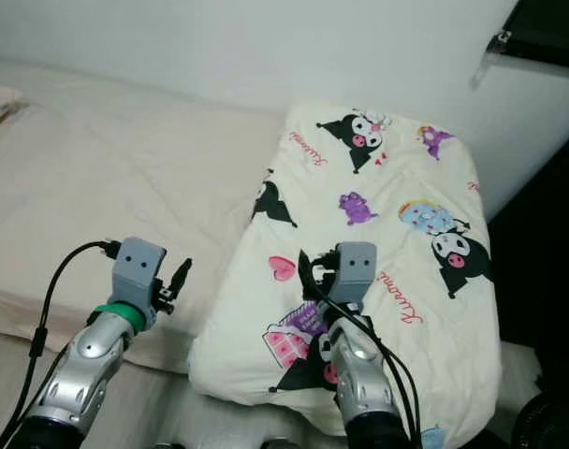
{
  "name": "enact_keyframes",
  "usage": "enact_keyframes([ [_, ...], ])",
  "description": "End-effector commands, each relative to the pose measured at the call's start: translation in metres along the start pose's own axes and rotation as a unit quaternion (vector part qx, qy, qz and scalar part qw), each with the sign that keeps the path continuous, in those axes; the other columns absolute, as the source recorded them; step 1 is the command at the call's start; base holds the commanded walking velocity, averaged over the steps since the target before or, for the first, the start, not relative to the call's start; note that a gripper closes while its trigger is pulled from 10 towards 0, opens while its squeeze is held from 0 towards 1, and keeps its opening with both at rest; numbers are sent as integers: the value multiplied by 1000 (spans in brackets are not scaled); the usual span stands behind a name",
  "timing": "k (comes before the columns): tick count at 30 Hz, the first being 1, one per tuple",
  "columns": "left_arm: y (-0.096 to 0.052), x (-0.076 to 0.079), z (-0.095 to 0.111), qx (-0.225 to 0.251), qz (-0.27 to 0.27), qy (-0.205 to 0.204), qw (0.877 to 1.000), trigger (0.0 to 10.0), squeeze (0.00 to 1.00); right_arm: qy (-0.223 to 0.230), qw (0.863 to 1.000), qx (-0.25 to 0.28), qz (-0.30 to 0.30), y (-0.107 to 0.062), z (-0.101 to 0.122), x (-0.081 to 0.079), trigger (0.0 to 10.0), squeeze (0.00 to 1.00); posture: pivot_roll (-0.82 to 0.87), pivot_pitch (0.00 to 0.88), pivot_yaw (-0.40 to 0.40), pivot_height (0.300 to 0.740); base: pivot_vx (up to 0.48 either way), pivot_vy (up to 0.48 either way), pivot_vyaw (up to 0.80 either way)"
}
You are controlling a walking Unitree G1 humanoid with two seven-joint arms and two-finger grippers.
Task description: Clean up the room
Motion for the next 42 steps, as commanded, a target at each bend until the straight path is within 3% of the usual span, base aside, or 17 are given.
enact_keyframes([
  [1,-2,3,-4,-4,-3,1,1000,10000,0,1,1000,-9,-2,-4,-7,-1,10000,0,38,57,0,740,0,0,0],
  [32,2,2,-5,-9,1,4,1000,10000,0,1,1000,-6,-3,-2,-7,-1,10000,0,35,64,7,740,0,0,0],
  [42,1,2,-5,-7,3,-3,1000,10000,0,0,1000,-5,-2,-3,-7,1,10000,0,39,69,-2,740,0,348,0],
])
Point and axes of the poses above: a point about 5 cm out from each wrist's last joint towards the gripper, its own y axis pointing out of the wrist towards the gripper, its own z axis along the axis of the wrist's last joint, x = y × z, the point moved 5 cm from there along y, pointing out of the wrist towards the gripper, and after that the axes turned 9 degrees about -y, right-handed, at the moved point
